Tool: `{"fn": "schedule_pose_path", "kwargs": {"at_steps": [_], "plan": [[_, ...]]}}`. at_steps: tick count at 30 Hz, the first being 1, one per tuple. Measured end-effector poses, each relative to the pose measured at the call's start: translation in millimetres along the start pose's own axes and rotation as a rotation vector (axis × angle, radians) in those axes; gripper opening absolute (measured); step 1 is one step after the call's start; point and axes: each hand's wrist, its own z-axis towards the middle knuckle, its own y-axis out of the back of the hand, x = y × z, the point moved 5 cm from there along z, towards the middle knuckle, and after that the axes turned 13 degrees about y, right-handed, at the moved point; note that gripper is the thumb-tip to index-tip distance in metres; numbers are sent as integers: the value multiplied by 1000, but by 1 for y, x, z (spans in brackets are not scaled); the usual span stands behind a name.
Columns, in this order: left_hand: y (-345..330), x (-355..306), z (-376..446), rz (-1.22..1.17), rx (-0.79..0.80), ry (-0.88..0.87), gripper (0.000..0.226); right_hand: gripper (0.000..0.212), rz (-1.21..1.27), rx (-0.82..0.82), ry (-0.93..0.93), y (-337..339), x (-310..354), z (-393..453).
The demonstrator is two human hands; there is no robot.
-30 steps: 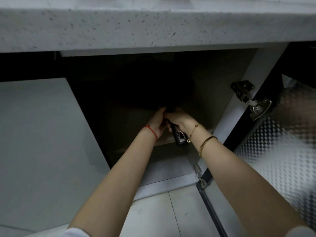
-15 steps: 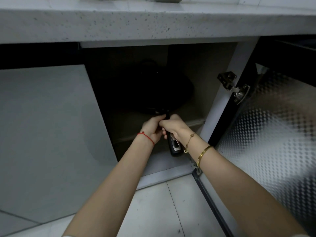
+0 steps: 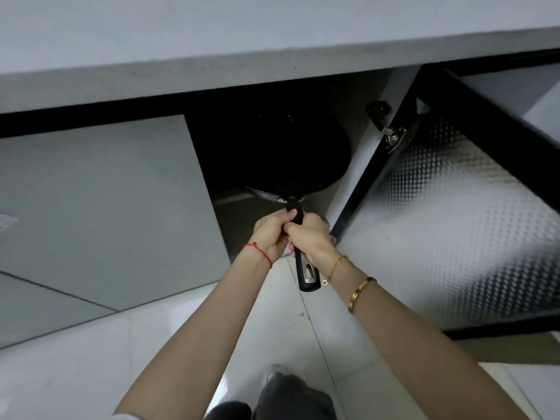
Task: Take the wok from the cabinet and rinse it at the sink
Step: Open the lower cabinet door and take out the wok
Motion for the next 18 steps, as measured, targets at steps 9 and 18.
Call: {"fn": "schedule_pose_path", "kwargs": {"at_steps": [9,18], "plan": [[-15,47,-105,85,-67,207,14,15,-30,7,-122,29,18,-121],[-22,101,-235,142,-97,340,18,13,-37,11,-261,55,28,-261]]}}
